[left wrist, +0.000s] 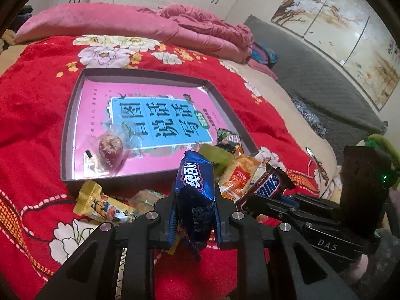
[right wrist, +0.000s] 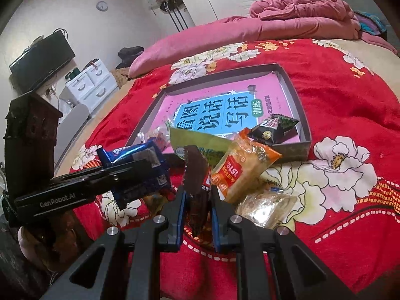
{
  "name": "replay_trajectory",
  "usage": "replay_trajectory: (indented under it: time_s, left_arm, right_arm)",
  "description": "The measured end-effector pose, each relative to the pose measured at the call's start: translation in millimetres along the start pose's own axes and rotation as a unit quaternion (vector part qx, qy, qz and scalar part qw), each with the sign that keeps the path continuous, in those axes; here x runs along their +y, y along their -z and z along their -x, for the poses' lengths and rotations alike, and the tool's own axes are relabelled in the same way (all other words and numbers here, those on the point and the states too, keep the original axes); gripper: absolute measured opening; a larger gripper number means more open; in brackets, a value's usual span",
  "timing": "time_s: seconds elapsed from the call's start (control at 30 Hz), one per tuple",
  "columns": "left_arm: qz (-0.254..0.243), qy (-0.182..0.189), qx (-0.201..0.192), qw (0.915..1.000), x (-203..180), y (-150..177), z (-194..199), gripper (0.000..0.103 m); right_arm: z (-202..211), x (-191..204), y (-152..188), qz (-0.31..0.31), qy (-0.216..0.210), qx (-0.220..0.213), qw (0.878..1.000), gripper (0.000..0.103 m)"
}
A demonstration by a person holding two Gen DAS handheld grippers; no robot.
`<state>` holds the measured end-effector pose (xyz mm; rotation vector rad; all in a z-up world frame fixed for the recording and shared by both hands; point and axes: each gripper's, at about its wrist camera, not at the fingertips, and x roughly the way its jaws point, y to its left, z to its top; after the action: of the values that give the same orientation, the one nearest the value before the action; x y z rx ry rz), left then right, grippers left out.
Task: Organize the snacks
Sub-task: 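Lift the Oreo pack and brown snack and carry them toward the tray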
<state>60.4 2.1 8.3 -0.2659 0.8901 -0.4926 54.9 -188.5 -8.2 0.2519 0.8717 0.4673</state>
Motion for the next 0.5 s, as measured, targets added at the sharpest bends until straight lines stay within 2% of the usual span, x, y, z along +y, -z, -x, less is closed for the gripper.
replay_trajectory:
  time_s: [0.5]
  left_arm:
    - [0.039, 0.005, -0.047, 0.9981, 27, -14, 27, 0.023]
  right_arm:
    - [15, -2, -14, -0.005, 0.01, -0.025, 1.0, 0.018]
